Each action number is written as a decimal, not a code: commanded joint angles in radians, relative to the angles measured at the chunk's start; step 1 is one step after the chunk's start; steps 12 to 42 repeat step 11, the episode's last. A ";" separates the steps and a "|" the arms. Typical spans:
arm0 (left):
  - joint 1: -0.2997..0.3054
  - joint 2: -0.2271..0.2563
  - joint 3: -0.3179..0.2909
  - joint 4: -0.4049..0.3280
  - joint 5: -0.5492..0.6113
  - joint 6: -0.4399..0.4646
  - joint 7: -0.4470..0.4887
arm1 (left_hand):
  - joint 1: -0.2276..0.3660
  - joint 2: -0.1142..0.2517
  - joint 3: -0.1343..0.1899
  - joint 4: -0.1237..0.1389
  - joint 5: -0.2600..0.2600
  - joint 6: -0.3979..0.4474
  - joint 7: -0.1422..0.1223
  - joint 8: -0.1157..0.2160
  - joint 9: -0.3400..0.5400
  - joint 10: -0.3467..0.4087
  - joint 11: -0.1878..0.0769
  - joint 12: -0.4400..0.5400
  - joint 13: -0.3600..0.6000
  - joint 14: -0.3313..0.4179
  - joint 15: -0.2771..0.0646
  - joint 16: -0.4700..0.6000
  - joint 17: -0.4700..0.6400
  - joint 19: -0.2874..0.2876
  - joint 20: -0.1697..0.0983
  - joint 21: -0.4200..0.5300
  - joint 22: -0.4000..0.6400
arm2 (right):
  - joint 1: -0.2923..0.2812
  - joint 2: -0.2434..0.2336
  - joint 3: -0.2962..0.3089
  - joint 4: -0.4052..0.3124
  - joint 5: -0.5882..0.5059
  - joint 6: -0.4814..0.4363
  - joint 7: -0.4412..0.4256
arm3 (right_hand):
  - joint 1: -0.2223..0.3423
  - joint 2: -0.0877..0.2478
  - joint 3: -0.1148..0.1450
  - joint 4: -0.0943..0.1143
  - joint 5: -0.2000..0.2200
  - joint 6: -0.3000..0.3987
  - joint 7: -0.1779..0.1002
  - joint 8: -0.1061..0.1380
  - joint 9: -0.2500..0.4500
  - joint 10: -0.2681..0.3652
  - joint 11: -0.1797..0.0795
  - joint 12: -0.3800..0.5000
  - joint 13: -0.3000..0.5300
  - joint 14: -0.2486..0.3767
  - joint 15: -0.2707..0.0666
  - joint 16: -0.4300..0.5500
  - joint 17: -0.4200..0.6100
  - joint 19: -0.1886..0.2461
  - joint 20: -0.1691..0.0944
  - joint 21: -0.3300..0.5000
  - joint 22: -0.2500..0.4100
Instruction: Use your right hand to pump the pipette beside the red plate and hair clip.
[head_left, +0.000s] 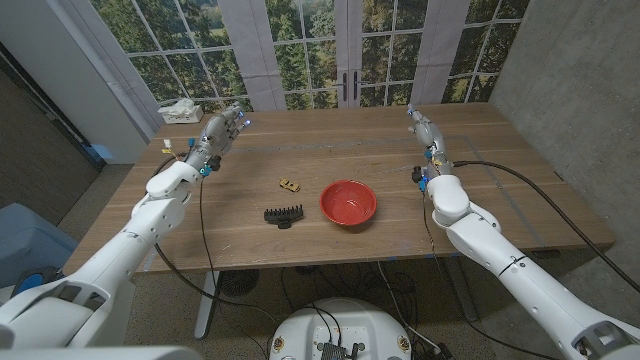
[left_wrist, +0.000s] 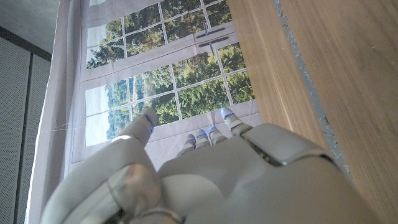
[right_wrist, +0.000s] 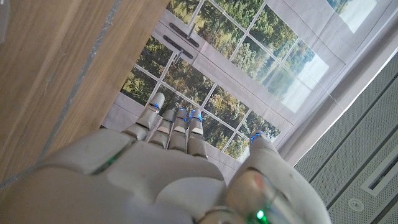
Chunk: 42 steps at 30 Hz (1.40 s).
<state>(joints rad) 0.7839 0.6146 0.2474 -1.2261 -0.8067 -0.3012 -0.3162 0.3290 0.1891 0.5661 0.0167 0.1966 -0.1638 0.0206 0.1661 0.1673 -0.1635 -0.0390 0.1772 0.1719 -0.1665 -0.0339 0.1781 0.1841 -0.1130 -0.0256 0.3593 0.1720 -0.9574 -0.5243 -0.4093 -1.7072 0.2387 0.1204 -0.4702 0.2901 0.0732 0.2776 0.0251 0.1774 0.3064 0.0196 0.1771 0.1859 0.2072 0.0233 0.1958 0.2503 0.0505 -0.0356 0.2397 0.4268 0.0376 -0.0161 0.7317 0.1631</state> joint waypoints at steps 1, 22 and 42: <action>0.032 -0.024 -0.031 -0.008 -0.061 -0.001 0.028 | -0.034 0.017 0.022 0.049 0.018 -0.048 -0.013 0.001 0.001 -0.061 0.004 -0.004 0.002 -0.084 -0.018 -0.006 0.000 -0.038 -0.015 -0.031 0.000 | 0.021 0.056 0.042 0.082 0.043 0.110 0.013 | -0.022 -0.003 -0.009 0.007 -0.003 -0.010 0.017 0.001 0.001 -0.003 0.002 0.002 -0.002 0.007 -0.003 -0.005 -0.002 0.013 -0.005 -0.008 0.001; 0.077 -0.025 -0.049 -0.051 -0.058 -0.003 0.096 | -0.063 0.012 0.037 0.084 0.028 -0.084 -0.027 0.002 0.000 -0.106 -0.011 -0.004 0.002 -0.127 -0.032 -0.005 -0.004 -0.051 -0.030 -0.055 0.000 | 0.023 0.142 0.100 0.152 0.094 0.206 -0.064 | -0.068 -0.013 -0.025 0.010 0.002 -0.013 0.021 0.011 -0.004 0.005 0.002 0.004 -0.027 0.005 -0.002 -0.021 -0.040 -0.106 0.002 -0.101 0.001; 0.077 -0.025 -0.049 -0.051 -0.058 -0.003 0.096 | -0.063 0.012 0.037 0.084 0.028 -0.084 -0.027 0.002 0.000 -0.106 -0.011 -0.004 0.002 -0.127 -0.032 -0.005 -0.004 -0.051 -0.030 -0.055 0.000 | 0.023 0.142 0.100 0.152 0.094 0.206 -0.064 | -0.068 -0.013 -0.025 0.010 0.002 -0.013 0.021 0.011 -0.004 0.005 0.002 0.004 -0.027 0.005 -0.002 -0.021 -0.040 -0.106 0.002 -0.101 0.001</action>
